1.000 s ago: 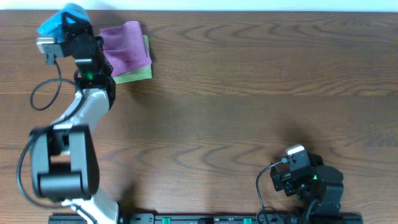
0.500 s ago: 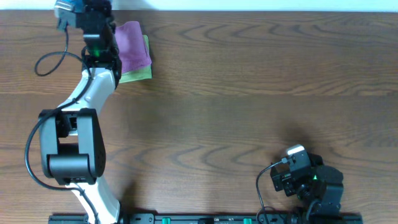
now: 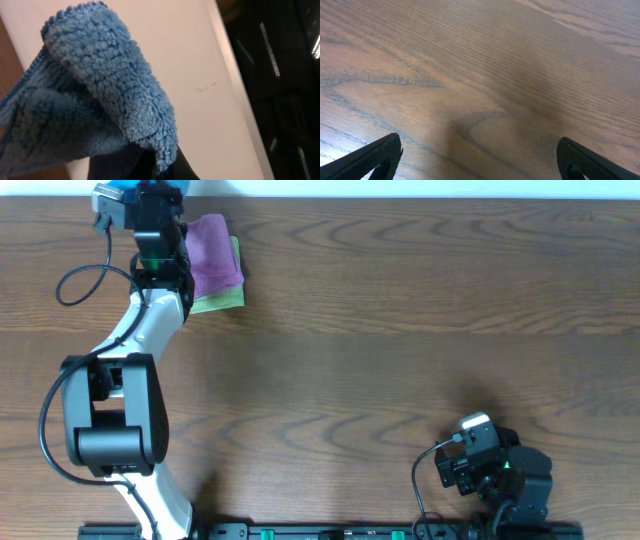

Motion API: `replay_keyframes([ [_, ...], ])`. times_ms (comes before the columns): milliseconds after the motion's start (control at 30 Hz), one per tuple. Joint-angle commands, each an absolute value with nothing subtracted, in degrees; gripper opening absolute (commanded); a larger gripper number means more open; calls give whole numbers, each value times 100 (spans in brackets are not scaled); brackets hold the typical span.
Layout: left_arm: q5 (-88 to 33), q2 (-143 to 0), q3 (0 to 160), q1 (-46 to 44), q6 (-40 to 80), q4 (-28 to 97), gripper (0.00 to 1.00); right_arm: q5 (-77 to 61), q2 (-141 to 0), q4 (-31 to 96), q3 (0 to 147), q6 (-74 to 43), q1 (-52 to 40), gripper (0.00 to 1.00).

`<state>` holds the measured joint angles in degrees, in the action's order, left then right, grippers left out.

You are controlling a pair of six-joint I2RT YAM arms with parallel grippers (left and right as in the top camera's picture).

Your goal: Fold the cloth

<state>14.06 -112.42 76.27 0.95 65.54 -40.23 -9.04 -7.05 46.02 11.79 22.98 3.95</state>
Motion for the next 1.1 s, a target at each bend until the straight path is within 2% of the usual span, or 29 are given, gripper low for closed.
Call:
replay_keyframes([
  [0, 1310, -11253, 7677, 235, 6423, -4080, 6, -947, -659, 4611, 1144, 2231, 443, 99],
  [300, 744, -11253, 7677, 611, 6167, -3527, 6, -945, -659, 4611, 1144, 2231, 443, 99],
  [467, 744, -11262, 7675, 609, 6167, -3020, 6, -947, -659, 4611, 1144, 2231, 443, 99],
  [1067, 644, -11314, 7675, 257, 6165, -2770, 6, -947, -659, 4611, 1144, 2231, 443, 99],
])
